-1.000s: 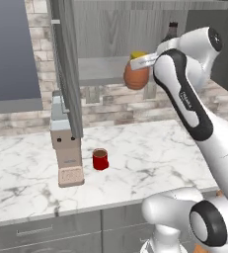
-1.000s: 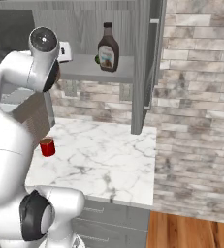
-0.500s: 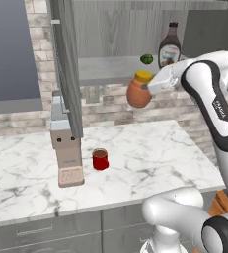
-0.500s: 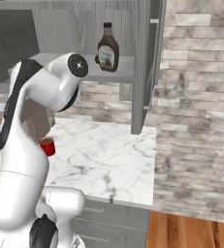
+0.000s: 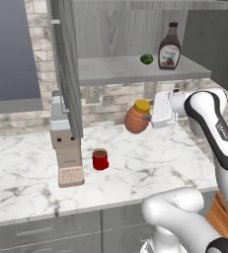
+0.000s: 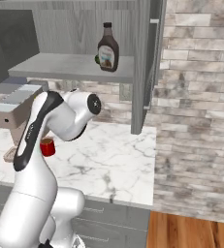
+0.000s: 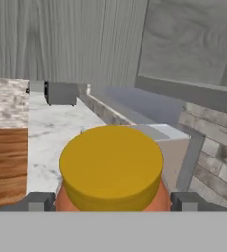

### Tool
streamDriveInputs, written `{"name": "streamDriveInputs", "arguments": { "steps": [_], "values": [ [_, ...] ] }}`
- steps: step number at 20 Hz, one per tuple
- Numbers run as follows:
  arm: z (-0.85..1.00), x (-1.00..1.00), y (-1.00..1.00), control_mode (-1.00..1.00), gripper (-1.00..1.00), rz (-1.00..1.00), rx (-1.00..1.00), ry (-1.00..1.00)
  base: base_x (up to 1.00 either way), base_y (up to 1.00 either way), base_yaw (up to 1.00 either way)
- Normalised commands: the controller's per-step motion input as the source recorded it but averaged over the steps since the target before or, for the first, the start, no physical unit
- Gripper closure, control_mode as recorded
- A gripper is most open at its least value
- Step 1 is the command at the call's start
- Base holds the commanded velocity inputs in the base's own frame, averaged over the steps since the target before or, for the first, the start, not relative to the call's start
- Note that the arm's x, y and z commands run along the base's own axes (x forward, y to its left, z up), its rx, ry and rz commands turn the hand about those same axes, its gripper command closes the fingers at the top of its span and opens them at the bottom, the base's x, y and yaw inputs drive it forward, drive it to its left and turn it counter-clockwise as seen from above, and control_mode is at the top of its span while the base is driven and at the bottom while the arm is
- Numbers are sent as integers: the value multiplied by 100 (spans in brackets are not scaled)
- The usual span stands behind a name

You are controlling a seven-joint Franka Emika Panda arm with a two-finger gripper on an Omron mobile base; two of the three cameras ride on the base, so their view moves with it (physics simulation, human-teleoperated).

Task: Pick the syrup bottle and honey bottle from the cabinet and place them next to the mug.

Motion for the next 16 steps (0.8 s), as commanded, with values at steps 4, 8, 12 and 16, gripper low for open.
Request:
{"name": "streamDriveInputs", "arguments": {
  "steps": [4, 8, 12, 16],
  "values": [
    [-60, 1, 0, -100, 100, 10, -1, -1, 0, 0, 0],
    [-38, 29, 0, -100, 100, 4, -2, 0, 0, 0, 0],
    [-13, 64, 0, -100, 100, 0, -3, 1, 0, 0, 0],
    [-1, 64, 0, -100, 100, 0, -2, 1, 0, 0, 0]
  ]
}}
